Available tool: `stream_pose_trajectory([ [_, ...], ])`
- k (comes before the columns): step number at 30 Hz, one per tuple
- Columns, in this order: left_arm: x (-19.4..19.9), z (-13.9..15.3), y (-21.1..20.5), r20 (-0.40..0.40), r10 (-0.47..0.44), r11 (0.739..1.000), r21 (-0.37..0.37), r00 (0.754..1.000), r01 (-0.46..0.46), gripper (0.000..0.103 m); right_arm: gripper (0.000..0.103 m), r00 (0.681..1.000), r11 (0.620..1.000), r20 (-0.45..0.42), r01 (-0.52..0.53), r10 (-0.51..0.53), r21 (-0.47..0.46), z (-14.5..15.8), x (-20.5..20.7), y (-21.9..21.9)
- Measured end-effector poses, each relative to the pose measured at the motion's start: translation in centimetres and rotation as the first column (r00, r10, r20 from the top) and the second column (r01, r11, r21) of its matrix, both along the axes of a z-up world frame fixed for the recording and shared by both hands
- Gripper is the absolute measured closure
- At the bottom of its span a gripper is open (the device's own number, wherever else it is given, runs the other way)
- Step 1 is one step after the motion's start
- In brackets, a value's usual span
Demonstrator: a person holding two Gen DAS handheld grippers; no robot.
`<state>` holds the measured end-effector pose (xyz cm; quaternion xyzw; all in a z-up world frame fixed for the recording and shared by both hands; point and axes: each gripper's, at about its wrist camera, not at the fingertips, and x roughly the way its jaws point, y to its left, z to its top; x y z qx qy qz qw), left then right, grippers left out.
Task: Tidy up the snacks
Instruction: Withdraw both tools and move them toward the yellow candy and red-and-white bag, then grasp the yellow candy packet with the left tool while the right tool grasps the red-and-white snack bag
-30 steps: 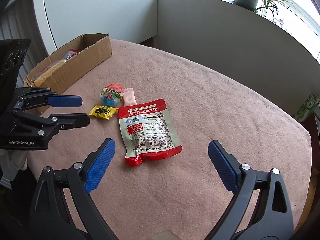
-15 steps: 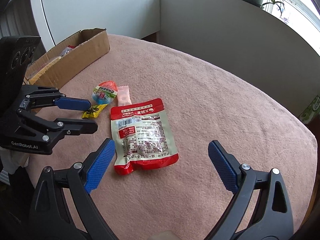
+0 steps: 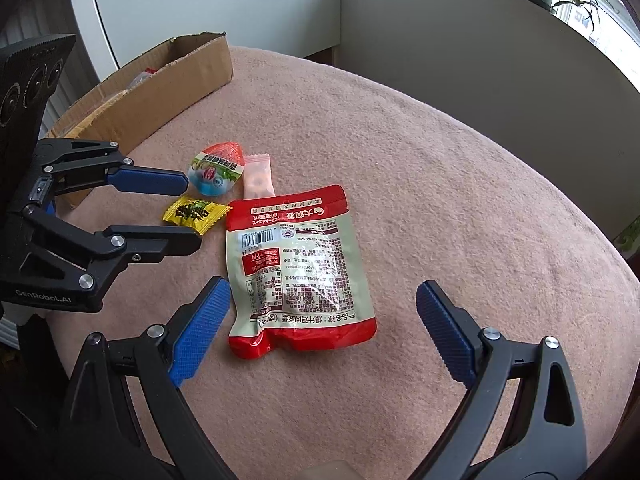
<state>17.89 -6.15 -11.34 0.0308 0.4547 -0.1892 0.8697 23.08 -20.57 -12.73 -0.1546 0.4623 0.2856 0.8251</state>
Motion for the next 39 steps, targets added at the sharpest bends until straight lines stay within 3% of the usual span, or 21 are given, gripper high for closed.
stream_pose_trajectory([
  [4,0.5,-0.5,-0.4,-0.009,-0.016,1.0,0.005,1.0,0.016,0.055,0.007,1.0,1.0,-0.017,-0.009,0.009,0.004,-0.4,0.4,0.1],
  [14,1.0,-0.8,-0.4,-0.015,0.0,1.0,0.01,1.0,0.001,0.078,0.008,0.999,1.0,-0.032,-0.021,0.022,0.015,-1.2,0.8,0.9],
  [17,0.9,-0.8,-0.3,-0.014,0.012,1.0,0.008,1.0,-0.011,0.081,0.017,0.999,0.999,-0.029,-0.031,0.031,0.013,-1.0,0.5,1.0],
  [19,0.6,-0.8,-0.3,-0.015,0.014,1.0,0.005,1.0,-0.014,0.082,0.031,0.998,0.999,-0.033,-0.044,0.044,0.013,-0.7,0.2,1.3],
  [23,0.1,-0.7,-0.1,-0.014,0.029,1.0,0.0,0.999,-0.029,0.086,0.036,0.999,0.999,-0.028,-0.035,0.036,0.005,-0.4,0.0,1.4],
  [25,-0.2,-0.7,0.3,-0.02,0.042,0.999,-0.018,0.999,-0.043,0.09,0.049,1.0,0.999,-0.025,-0.013,0.014,0.033,0.1,0.1,0.8],
  [30,-1.1,-0.7,1.5,-0.035,0.063,0.997,-0.051,0.997,-0.065,0.093,0.057,0.999,0.998,-0.043,0.002,0.001,0.066,0.2,-0.1,0.1],
  [34,-1.3,-0.5,1.8,-0.035,0.078,0.995,-0.063,0.996,-0.08,0.093,0.055,0.998,0.996,-0.063,0.009,-0.004,0.087,0.2,-0.3,0.0],
  [37,-1.3,-0.6,1.9,-0.036,0.079,0.995,-0.06,0.996,-0.082,0.093,0.035,0.999,1.0,-0.038,-0.024,0.024,0.007,0.1,-0.9,1.0],
  [39,-1.4,-0.6,2.0,-0.038,0.082,0.994,-0.066,0.996,-0.085,0.093,0.031,0.999,0.999,-0.028,-0.041,0.04,-0.034,-0.4,-1.4,1.7],
])
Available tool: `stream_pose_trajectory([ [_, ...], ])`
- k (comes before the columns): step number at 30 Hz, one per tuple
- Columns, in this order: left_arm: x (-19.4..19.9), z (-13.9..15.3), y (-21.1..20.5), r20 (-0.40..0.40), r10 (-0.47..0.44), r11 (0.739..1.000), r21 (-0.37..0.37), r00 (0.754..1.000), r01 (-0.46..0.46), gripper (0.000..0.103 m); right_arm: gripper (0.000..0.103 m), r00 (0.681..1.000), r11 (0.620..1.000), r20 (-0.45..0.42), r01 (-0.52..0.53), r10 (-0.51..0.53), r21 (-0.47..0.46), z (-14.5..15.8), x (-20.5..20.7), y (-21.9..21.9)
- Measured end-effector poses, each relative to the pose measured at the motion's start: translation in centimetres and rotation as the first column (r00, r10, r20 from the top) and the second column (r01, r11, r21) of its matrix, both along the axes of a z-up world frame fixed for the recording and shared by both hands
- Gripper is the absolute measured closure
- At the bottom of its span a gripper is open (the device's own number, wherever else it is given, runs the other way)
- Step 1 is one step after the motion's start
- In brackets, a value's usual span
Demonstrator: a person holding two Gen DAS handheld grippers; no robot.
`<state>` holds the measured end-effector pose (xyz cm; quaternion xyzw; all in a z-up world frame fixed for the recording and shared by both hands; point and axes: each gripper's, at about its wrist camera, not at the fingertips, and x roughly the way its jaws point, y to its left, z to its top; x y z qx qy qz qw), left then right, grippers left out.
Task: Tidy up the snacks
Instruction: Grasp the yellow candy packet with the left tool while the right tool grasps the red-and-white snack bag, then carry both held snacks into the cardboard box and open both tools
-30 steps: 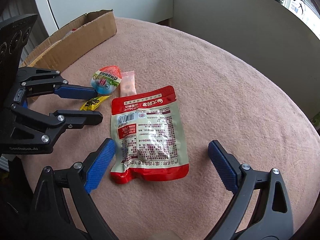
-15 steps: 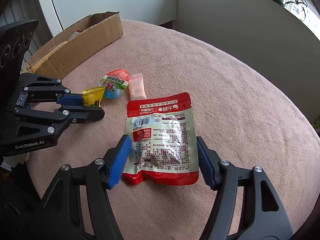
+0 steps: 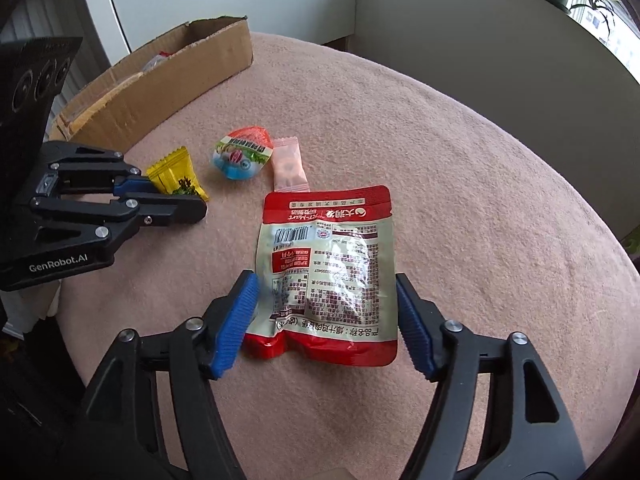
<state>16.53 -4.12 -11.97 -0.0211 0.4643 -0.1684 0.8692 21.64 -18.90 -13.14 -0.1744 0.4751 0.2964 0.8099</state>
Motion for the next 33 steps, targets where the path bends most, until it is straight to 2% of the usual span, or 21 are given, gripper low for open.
stream_pose_trajectory([
  [2,0.1,0.0,-0.1,0.0,0.003,1.0,-0.003,1.0,-0.003,0.093,0.03,0.999,0.999,0.034,-0.017,0.018,-0.031,-0.2,-0.5,0.4],
  [4,0.1,0.0,0.0,0.0,0.006,1.0,-0.007,1.0,-0.006,0.093,0.032,0.999,0.999,0.032,-0.016,0.017,-0.036,-0.2,-0.4,0.5],
  [7,0.0,0.1,0.3,0.0,0.009,1.0,-0.011,1.0,-0.009,0.093,0.044,1.0,1.0,0.019,-0.009,0.009,-0.014,0.0,-0.4,0.4],
  [11,-0.3,0.4,0.7,0.003,0.012,1.0,-0.017,1.0,-0.012,0.094,0.045,0.999,1.0,0.041,0.003,-0.002,-0.028,0.2,-1.0,0.5],
  [16,-0.8,1.1,1.2,0.017,0.011,1.0,-0.022,1.0,-0.011,0.094,0.046,0.998,1.0,0.052,0.028,-0.028,0.002,0.9,-1.5,0.3],
  [25,-2.3,2.9,2.4,0.055,0.031,0.999,-0.046,0.998,-0.028,0.094,0.046,0.993,0.996,0.092,0.065,-0.071,0.063,4.1,-2.4,-0.6],
  [33,-4.3,5.6,3.9,0.122,0.046,0.998,-0.041,0.991,-0.042,0.094,0.046,0.989,0.99,0.13,0.054,-0.072,0.131,7.8,-3.1,1.0],
])
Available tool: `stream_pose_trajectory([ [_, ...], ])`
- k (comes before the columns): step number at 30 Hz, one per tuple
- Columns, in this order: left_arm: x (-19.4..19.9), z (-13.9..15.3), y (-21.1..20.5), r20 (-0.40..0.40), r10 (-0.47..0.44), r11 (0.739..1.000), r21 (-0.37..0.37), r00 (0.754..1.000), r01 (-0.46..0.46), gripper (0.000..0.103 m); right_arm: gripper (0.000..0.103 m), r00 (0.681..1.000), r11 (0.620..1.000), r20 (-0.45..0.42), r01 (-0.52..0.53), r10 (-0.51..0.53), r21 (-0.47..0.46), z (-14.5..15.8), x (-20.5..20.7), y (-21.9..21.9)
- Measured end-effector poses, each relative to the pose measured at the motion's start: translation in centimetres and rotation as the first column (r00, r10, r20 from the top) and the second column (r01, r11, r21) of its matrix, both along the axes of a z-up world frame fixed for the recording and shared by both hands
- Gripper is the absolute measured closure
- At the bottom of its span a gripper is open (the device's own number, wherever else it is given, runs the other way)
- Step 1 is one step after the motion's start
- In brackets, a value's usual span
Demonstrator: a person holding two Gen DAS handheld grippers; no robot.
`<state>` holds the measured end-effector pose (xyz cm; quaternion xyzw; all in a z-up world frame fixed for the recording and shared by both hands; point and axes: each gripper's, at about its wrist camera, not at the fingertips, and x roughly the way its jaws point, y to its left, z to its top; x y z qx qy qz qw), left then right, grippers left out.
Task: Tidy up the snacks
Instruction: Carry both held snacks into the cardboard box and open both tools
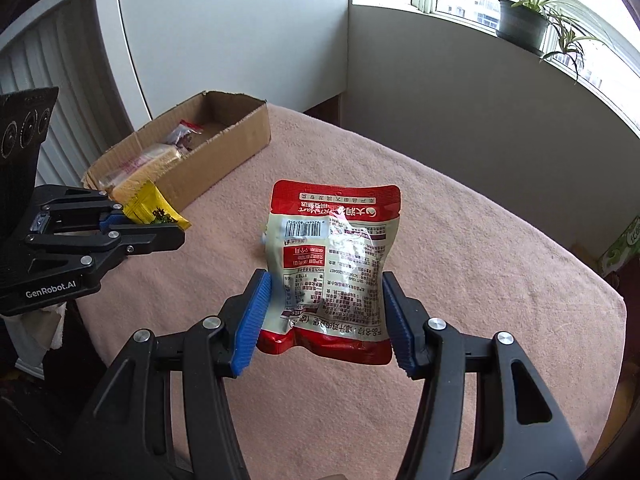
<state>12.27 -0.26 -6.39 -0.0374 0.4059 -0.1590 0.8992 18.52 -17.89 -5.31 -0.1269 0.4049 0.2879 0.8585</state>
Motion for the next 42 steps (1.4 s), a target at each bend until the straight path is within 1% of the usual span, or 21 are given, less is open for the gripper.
stream_pose_trajectory([
  [8,-1.0,2.3,2.9,0.069,0.044,0.999,0.026,0.997,-0.046,0.094,0.046,0.999,0.999,0.026,-0.042,0.041,0.028,2.2,0.3,4.1],
  [15,-1.1,3.1,6.2,0.097,0.114,0.993,0.018,0.989,-0.117,0.094,0.046,0.997,0.995,0.014,-0.078,0.078,0.057,3.0,1.7,8.4],
  [25,1.2,2.8,12.3,0.074,0.232,0.972,0.012,0.97,-0.234,0.094,0.045,0.994,0.99,-0.035,-0.097,0.101,0.106,2.5,4.8,14.2],
  [29,2.5,2.2,14.1,0.049,0.267,0.964,0.006,0.962,-0.268,0.094,0.044,0.993,0.989,-0.059,-0.099,0.106,0.113,1.7,5.9,15.8],
  [35,3.7,1.4,15.5,0.024,0.302,0.953,0.01,0.953,-0.302,0.094,0.043,0.991,0.988,-0.075,-0.1,0.11,0.119,0.9,6.5,18.1],
  [40,3.9,1.1,15.9,0.019,0.312,0.95,0.019,0.95,-0.312,0.093,0.038,0.99,0.988,-0.077,-0.108,0.117,0.108,0.5,7.0,19.2],
  [41,3.8,1.1,15.9,0.024,0.313,0.949,0.024,0.949,-0.314,0.091,0.037,0.991,0.989,-0.073,-0.104,0.112,0.105,0.5,7.0,19.3],
  [42,3.8,1.2,15.8,0.028,0.315,0.949,0.029,0.949,-0.315,0.086,0.036,0.991,0.989,-0.074,-0.102,0.11,0.107,0.5,7.1,19.3],
])
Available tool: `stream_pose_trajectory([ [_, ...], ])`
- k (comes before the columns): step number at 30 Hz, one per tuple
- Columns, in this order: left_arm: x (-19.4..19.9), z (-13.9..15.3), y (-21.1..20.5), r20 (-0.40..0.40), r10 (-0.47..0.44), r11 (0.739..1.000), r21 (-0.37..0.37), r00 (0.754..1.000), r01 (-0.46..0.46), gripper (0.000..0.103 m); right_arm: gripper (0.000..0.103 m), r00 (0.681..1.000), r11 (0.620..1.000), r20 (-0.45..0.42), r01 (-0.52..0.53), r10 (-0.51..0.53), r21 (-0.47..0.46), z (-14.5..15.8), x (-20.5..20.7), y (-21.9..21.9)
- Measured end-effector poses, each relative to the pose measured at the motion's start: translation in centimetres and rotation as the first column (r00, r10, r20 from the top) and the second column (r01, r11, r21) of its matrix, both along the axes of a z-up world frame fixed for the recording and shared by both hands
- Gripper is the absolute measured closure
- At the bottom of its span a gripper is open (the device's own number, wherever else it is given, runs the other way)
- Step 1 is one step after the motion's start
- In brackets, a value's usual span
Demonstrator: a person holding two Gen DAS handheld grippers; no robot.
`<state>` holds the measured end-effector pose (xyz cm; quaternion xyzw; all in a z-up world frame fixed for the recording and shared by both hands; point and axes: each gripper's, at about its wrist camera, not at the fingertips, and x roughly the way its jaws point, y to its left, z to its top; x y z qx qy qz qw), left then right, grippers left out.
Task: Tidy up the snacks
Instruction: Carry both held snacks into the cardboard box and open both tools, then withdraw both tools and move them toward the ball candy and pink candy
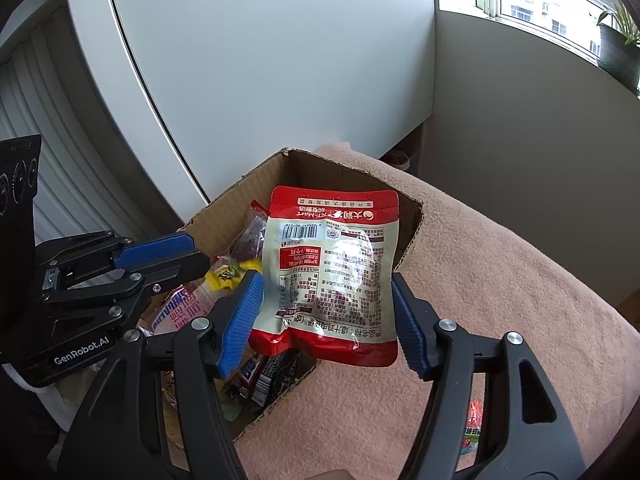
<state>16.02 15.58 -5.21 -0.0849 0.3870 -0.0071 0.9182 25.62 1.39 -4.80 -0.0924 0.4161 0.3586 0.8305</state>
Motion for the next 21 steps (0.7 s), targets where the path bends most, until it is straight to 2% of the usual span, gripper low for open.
stream_pose_trajectory([
  [2,-0.1,0.1,0.0,0.002,0.005,1.0,0.003,1.0,-0.005,0.079,0.036,1.0,1.0,0.003,0.005,-0.005,0.009,0.2,0.2,0.0],
  [11,-0.8,0.1,0.3,0.01,0.019,1.0,0.0,1.0,-0.019,0.078,0.033,1.0,0.999,0.0,0.03,-0.03,0.023,0.7,0.2,-1.0],
  [21,-2.6,1.4,-1.9,0.046,-0.007,1.0,0.021,0.999,0.006,0.072,0.033,0.998,0.998,0.005,0.056,-0.056,0.037,1.5,-1.5,-3.9],
])
